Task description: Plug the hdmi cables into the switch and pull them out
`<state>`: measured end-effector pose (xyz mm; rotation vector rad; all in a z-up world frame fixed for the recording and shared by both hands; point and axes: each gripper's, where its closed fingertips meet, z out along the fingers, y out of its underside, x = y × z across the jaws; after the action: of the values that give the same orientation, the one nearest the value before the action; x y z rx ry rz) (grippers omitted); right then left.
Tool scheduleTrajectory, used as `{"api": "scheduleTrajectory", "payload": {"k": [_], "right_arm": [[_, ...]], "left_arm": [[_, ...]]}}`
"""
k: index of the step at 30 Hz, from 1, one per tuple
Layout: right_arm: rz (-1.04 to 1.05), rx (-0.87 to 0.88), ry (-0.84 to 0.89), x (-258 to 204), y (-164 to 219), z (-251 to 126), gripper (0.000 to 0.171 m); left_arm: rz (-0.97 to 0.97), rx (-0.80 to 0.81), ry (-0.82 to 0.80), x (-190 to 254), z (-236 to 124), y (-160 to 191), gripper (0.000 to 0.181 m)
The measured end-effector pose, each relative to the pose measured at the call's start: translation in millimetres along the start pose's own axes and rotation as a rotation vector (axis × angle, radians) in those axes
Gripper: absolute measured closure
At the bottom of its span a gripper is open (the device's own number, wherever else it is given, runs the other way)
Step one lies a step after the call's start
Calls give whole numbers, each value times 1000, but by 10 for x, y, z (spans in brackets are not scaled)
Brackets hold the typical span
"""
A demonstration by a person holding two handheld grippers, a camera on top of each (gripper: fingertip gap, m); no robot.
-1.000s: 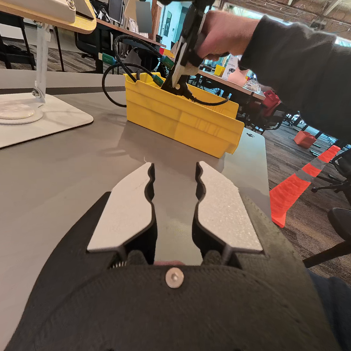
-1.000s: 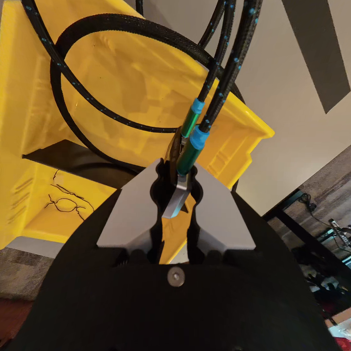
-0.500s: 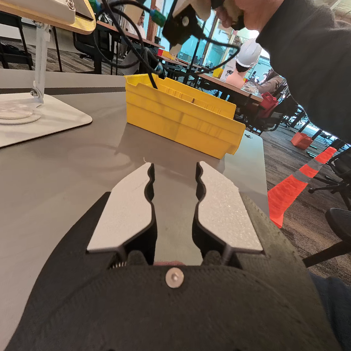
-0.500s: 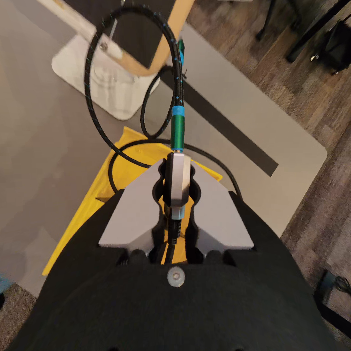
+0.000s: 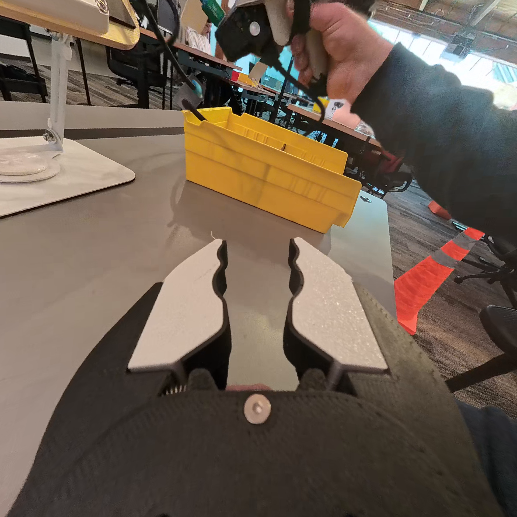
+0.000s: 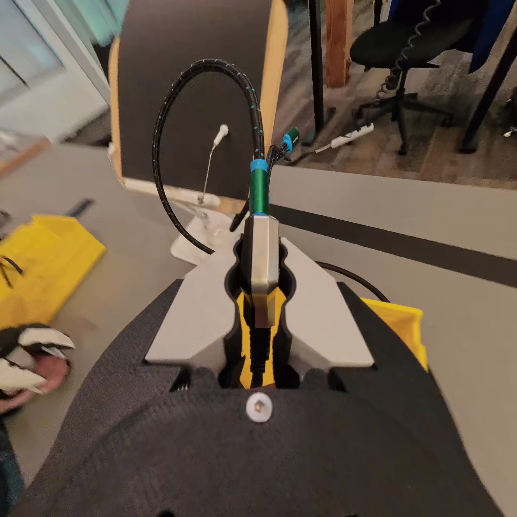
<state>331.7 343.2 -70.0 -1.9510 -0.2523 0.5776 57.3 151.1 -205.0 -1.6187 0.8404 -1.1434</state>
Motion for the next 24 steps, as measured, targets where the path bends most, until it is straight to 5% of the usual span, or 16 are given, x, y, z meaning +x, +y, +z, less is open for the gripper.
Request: {"api": "scheduleTrajectory", "payload": {"k": [13, 24], "right_arm": [[354, 563, -210, 140, -266, 93, 152], [422, 873, -343, 119, -586, -26, 152]], "left_arm": [[-5, -7, 3, -4, 8, 7, 139], [-11, -1, 7, -6, 2, 2, 139]]}}
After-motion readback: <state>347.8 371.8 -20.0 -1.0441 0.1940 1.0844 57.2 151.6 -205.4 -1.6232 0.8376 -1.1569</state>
